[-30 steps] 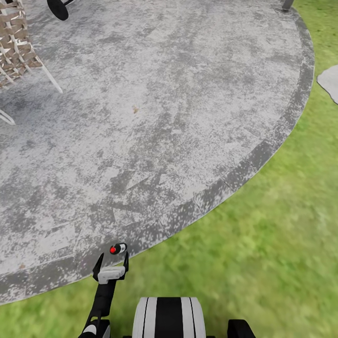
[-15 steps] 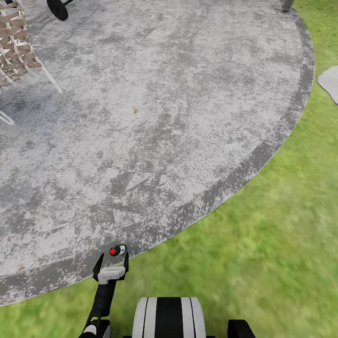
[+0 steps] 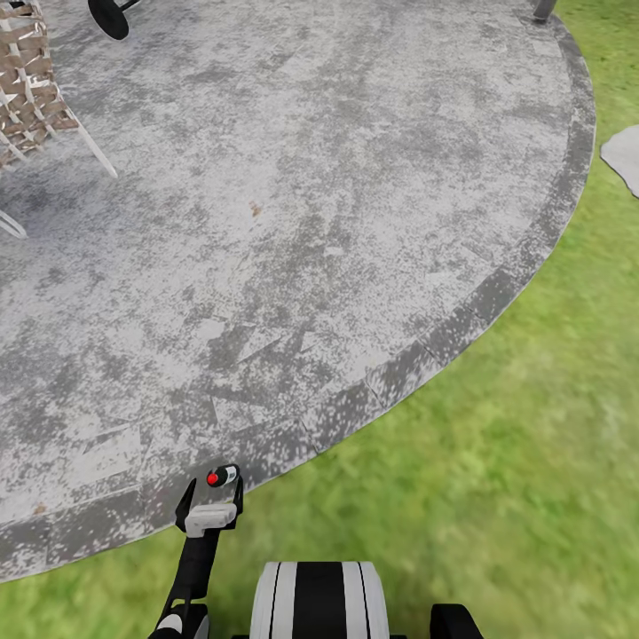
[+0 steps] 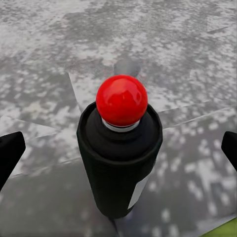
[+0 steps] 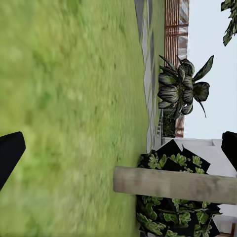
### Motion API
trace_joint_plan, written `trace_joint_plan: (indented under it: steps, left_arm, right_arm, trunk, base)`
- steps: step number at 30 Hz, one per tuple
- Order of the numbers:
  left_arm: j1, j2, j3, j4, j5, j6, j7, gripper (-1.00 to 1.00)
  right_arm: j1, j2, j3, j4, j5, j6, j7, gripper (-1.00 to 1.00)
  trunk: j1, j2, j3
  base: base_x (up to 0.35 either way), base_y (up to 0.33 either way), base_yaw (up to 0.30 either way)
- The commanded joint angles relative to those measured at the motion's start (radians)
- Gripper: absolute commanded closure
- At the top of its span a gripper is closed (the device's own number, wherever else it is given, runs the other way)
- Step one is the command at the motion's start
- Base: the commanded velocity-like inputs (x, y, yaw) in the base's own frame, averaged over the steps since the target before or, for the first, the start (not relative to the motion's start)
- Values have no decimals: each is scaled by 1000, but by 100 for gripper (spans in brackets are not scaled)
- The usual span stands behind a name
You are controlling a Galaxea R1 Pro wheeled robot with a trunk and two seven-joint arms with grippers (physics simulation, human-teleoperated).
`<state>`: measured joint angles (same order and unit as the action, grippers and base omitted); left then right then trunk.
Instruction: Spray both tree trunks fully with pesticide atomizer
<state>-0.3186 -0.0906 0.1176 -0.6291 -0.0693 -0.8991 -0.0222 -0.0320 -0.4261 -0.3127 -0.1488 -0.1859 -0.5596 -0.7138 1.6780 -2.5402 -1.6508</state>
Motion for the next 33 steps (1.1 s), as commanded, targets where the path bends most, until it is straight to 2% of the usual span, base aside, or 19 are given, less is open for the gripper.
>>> trace_joint_plan:
  steps: [1, 6, 27, 30, 33]
  left_arm:
    - [0, -1, 7, 0, -7, -3, -2, -100]
    - [0, -1, 7, 1, -7, -3, -2, -100]
    - [0, -1, 7, -1, -7, -3, -2, -100]
    - [0, -1, 7, -2, -7, -3, -2, -100]
    - [0, -1, 7, -2, -7, -3, -2, -100]
  right_arm:
    - [0, 0, 7, 0, -10, -3, -1, -100]
    - [0, 0, 7, 0, -10, -3, -1, -100]
    - [0, 0, 7, 0, -10, -3, -1, -100]
    - [0, 0, 7, 0, -10, -3, -1, -100]
    - [0, 0, 7, 0, -10, -3, -1, -100]
  trunk:
    - [0, 0, 0]
    - [1, -1, -8]
    - [1, -1, -8]
    - [2, -1, -20]
    - [2, -1, -20]
  base:
    - [0, 0, 0]
    - [0, 0, 0]
    - [0, 0, 0]
    - [0, 0, 0]
    - [0, 0, 0]
